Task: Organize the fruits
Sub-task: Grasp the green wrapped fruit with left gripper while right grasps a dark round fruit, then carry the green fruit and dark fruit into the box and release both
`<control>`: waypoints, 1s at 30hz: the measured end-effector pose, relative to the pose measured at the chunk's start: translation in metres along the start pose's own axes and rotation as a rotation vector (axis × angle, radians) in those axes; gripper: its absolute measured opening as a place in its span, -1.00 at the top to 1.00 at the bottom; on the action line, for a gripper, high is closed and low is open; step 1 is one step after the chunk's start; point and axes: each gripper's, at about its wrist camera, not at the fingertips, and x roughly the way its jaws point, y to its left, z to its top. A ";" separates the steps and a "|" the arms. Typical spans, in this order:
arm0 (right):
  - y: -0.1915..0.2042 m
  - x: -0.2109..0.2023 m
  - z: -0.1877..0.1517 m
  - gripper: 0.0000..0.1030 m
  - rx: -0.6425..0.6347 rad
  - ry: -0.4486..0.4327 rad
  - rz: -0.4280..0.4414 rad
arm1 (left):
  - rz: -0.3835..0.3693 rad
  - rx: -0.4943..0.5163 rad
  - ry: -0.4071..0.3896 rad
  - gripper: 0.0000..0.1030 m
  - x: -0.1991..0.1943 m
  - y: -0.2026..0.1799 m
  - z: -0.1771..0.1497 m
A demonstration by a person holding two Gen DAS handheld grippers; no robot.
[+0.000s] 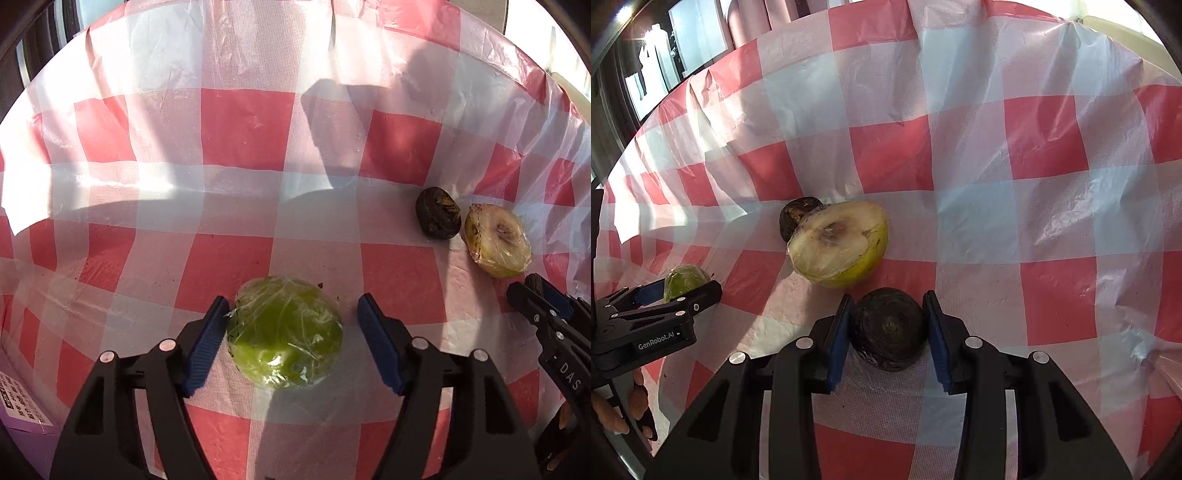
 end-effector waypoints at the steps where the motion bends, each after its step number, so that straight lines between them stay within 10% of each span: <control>1: 0.001 0.000 0.000 0.24 0.000 0.000 -0.001 | -0.024 0.014 0.011 -0.12 -0.001 -0.002 0.001; 12: 0.012 0.006 0.001 0.24 -0.020 0.004 -0.024 | -0.171 -0.055 0.082 -0.11 -0.084 -0.010 -0.092; 18: 0.028 0.001 -0.007 0.25 -0.071 0.021 -0.084 | -0.279 0.088 0.168 -0.11 -0.148 -0.027 -0.185; 30: 0.094 -0.133 -0.151 0.26 0.070 0.094 -0.032 | -0.380 0.271 0.156 -0.11 -0.213 0.009 -0.241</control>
